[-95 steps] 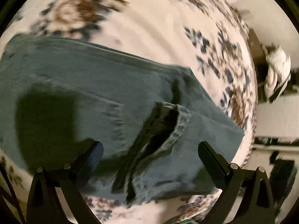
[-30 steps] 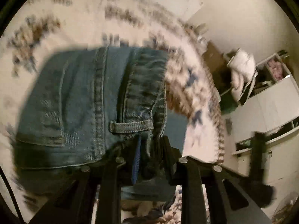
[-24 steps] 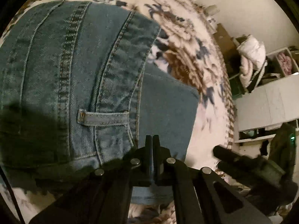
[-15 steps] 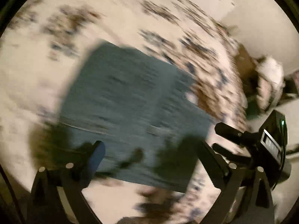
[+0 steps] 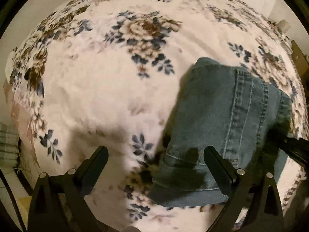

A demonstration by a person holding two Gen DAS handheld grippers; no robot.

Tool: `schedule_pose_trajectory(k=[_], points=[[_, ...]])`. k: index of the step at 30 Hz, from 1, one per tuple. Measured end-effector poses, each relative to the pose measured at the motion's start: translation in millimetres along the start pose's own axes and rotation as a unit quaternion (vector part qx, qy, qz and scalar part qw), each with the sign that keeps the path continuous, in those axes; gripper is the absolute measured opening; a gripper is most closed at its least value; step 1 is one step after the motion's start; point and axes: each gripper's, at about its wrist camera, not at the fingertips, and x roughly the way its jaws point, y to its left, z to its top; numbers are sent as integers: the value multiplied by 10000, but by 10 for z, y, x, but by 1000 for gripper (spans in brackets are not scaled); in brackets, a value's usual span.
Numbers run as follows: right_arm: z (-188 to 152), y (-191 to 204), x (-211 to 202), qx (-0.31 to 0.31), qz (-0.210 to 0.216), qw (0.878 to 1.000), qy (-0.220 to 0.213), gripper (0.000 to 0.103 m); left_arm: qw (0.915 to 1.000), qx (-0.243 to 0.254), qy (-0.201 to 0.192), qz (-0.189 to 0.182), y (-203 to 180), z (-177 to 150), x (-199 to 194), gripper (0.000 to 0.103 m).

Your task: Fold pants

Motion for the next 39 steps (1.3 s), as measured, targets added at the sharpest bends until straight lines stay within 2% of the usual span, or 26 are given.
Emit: schedule_pose_trajectory(k=[4, 7, 8, 10, 12, 13, 15, 17, 18, 19, 20, 23, 25, 27, 28, 29, 30, 31, 32, 34, 38, 39], points=[[-162, -225, -671, 481, -23, 9975, -515, 14, 9994, -7, -72, -347, -32, 80, -128, 101], [-399, -650, -1142, 984, -324, 9913, -812, 13, 9978, -26, 176, -644, -92, 100, -77, 101], [-497, -883, -1271, 1229, -593, 9865, -901, 13, 9968, -27, 256, -750, -129, 106, -49, 101], [-637, -1261, -1347, 1577, -828, 9806, -819, 13, 9956, -14, 321, -879, -211, 121, -29, 101], [-713, -1668, -1198, 1914, -655, 9787, -351, 15, 9940, 45, 365, -1031, -343, 154, -3, 101], [-704, -1793, -1055, 1954, -495, 9795, -30, 25, 9933, 80, 386, -1086, -404, 174, 11, 101], [-668, -1915, -931, 1972, -611, 9780, 303, 42, 9910, 166, 439, -1253, -560, 251, 50, 101], [-595, -1961, -995, 1989, -457, 9788, 153, 51, 9892, 227, 450, -1375, -687, 357, 107, 101], [-564, -1966, -1040, 1988, -375, 9793, 32, 69, 9883, 253, 452, -1433, -736, 417, 147, 101], [-526, -1976, -1081, 1951, -219, 9805, -119, 84, 9873, 291, 476, -1487, -791, 485, 202, 101], [-475, -1992, -1112, 1931, -51, 9809, -243, 86, 9863, 314, 518, -1534, -833, 541, 259, 101], [-272, -2043, -985, 1939, 366, 9799, -291, 86, 9811, 256, 723, -1778, -963, 750, 496, 101], [-153, -2079, -800, 1966, 508, 9791, -99, 86, 9780, 231, 850, -1890, -1028, 849, 629, 101], [-85, -2111, -512, 2093, 898, 9735, 187, 84, 9763, 211, 979, -1918, -1071, 893, 734, 101], [-87, -2107, -459, 2139, 1137, 9701, 150, 60, 9740, 204, 1071, -1984, -1097, 918, 806, 101], [-52, -2089, -471, 2123, 1084, 9710, 163, 48, 9718, 244, 1189, -2021, -1141, 941, 897, 99], [-47, -2026, -543, 1984, 751, 9771, 183, 32, 9699, 278, 1228, -2086, -1163, 956, 950, 94], [-61, -1975, -625, 1844, 596, 9810, 127, 18, 9699, 298, 1195, -2102, -1180, 969, 987, 73], [-71, -1949, -708, 1802, 520, 9822, 52, 15, 9693, 383, 1141, -2143, -1209, 983, 1011, 53], [-119, -1992, -839, 1860, 376, 9818, -73, 14, 9684, 517, 1109, -2174, -1271, 1019, 1086, 44], [-114, -2070, -648, 2022, 384, 9771, 549, 17, 9678, 224, 1350, -2115, -1262, 1114, 1248, 46], [-118, -2077, -647, 2062, 483, 9755, 594, 28, 9671, 255, 1392, -2114, -1274, 1127, 1204, 46]])
